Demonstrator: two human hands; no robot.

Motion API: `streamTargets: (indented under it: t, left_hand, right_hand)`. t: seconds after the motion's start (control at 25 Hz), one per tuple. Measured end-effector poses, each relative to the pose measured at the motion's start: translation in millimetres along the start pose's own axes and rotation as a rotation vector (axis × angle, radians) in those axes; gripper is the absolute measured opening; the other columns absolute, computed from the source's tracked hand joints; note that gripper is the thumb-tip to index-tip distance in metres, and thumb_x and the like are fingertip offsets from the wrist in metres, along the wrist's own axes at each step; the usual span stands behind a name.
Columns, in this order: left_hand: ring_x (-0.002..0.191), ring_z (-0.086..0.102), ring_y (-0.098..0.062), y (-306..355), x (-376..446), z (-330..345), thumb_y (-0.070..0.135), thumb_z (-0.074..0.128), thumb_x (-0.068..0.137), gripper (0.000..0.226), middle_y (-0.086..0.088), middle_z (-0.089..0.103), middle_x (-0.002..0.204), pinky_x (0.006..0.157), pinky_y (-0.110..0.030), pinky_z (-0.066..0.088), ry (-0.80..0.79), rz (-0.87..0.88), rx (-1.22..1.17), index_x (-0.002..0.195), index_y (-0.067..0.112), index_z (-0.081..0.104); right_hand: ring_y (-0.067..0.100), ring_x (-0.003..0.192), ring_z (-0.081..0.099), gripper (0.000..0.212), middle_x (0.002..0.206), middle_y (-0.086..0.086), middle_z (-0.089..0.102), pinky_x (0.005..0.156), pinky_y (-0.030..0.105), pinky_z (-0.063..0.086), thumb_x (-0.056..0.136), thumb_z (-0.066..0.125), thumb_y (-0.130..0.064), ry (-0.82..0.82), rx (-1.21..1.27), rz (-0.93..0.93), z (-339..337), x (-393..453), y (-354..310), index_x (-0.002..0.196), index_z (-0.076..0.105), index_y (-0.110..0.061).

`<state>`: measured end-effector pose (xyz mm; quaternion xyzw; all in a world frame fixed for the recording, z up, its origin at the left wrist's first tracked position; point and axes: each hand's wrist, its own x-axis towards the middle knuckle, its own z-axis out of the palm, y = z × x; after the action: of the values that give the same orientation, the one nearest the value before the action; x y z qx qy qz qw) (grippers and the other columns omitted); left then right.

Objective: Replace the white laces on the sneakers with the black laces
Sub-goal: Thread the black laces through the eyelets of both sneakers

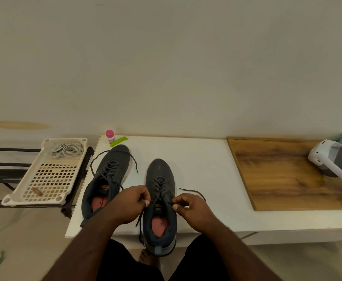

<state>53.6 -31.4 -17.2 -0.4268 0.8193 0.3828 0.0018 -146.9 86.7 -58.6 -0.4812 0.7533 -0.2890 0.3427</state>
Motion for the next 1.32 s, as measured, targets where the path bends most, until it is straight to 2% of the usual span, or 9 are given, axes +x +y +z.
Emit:
streamTargets:
  t: [0.2, 0.4, 0.52, 0.64, 0.76, 0.88, 1.16, 1.24, 1.32]
  left_hand:
    - [0.082, 0.063, -0.006, -14.4, -13.0, -2.2, 0.019, 0.052, 0.094, 0.007, 0.003, 0.068, 0.087, 0.067, -0.023, 0.047, -0.029, -0.142, -0.002, 0.091, 0.02, 0.059]
    - [0.072, 0.067, -0.016, -13.9, -23.9, -7.2, 0.021, 0.058, 0.096, 0.005, -0.002, 0.069, 0.078, 0.073, -0.036, 0.056, 0.037, -0.218, -0.305, 0.1, 0.02, 0.059]
    - [0.06, 0.054, -0.015, 7.0, -36.2, -30.9, 0.014, 0.058, 0.097, 0.014, -0.008, 0.059, 0.076, 0.062, -0.031, 0.053, 0.072, -0.226, -0.736, 0.111, 0.017, 0.061]
    - [0.056, 0.048, -0.012, 32.6, -52.5, -60.2, 0.012, 0.055, 0.099, 0.018, -0.006, 0.059, 0.081, 0.059, -0.029, 0.05, 0.102, -0.146, -0.943, 0.109, 0.013, 0.07]
    - [0.05, 0.045, -0.01, 59.0, -66.3, -86.6, 0.016, 0.055, 0.1, 0.021, -0.007, 0.062, 0.082, 0.056, -0.029, 0.05, 0.134, -0.061, -1.105, 0.105, 0.003, 0.071]
    - [0.048, 0.051, -0.013, 79.3, -81.3, -107.8, 0.019, 0.053, 0.1, 0.025, -0.01, 0.065, 0.082, 0.055, -0.029, 0.055, 0.134, 0.0, -1.174, 0.103, 0.0, 0.069]
    - [0.085, 0.073, -0.028, 94.7, -111.3, -125.8, -0.002, 0.048, 0.099, 0.026, -0.017, 0.073, 0.106, 0.078, -0.037, 0.062, 0.142, 0.168, -1.142, 0.112, 0.004, 0.068]
    - [0.088, 0.072, -0.027, 98.2, -113.6, -124.0, 0.005, 0.055, 0.097, 0.021, -0.015, 0.073, 0.102, 0.077, -0.035, 0.06, 0.186, 0.213, -1.096, 0.111, 0.007, 0.071]
    - [0.075, 0.067, -0.022, 102.7, -112.2, -123.0, 0.016, 0.057, 0.098, 0.02, -0.01, 0.069, 0.087, 0.072, -0.032, 0.057, 0.264, 0.229, -1.048, 0.105, 0.012, 0.075]
  right_hand:
    - [0.005, 0.081, 0.058, 0.012, 0.087, -0.007, 0.068, 0.069, 0.013, 0.041, 0.096, 0.061, -0.026, 0.01, -0.129, 0.007, -1.1, -3.8, -12.1, 0.085, 0.063, -0.022]
    - [0.01, 0.066, 0.062, 0.009, 0.072, 0.0, 0.067, 0.071, 0.029, 0.051, 0.093, 0.066, -0.037, 0.043, 0.009, 0.077, -17.0, -16.4, -25.1, 0.094, 0.063, -0.029]
    - [0.012, 0.057, 0.057, 0.009, 0.064, 0.001, 0.06, 0.068, 0.039, 0.056, 0.092, 0.071, -0.027, 0.061, 0.325, 0.122, -54.7, -22.4, -60.0, 0.094, 0.071, -0.018]
    - [0.013, 0.061, 0.055, 0.015, 0.076, 0.004, 0.062, 0.067, 0.036, 0.059, 0.097, 0.063, -0.016, -0.016, 0.723, 0.125, -98.2, -33.8, -109.4, 0.105, 0.072, -0.006]
    - [0.019, 0.071, 0.063, 0.024, 0.093, 0.009, 0.07, 0.063, 0.035, 0.057, 0.099, 0.055, -0.018, -0.091, 0.96, 0.033, -120.7, -45.5, -149.4, 0.113, 0.071, -0.005]
    - [0.024, 0.081, 0.069, 0.027, 0.109, 0.011, 0.074, 0.059, 0.033, 0.056, 0.099, 0.051, -0.014, -0.062, 0.941, -0.087, -125.8, -55.8, -173.7, 0.118, 0.069, -0.008]
    - [0.021, 0.066, 0.067, 0.013, 0.091, 0.012, 0.075, 0.052, 0.029, 0.053, 0.102, 0.056, -0.015, 0.235, 0.784, -0.168, -108.1, -67.6, -197.4, 0.109, 0.065, -0.011]
    - [0.021, 0.062, 0.065, 0.011, 0.087, 0.009, 0.075, 0.05, 0.029, 0.051, 0.103, 0.054, -0.017, 0.271, 0.734, -0.179, -105.2, -67.4, -200.5, 0.108, 0.062, -0.013]
    - [0.018, 0.058, 0.06, 0.009, 0.08, 0.008, 0.072, 0.049, 0.028, 0.048, 0.101, 0.057, -0.019, 0.329, 0.664, -0.201, -102.2, -63.8, -202.0, 0.104, 0.064, -0.014]
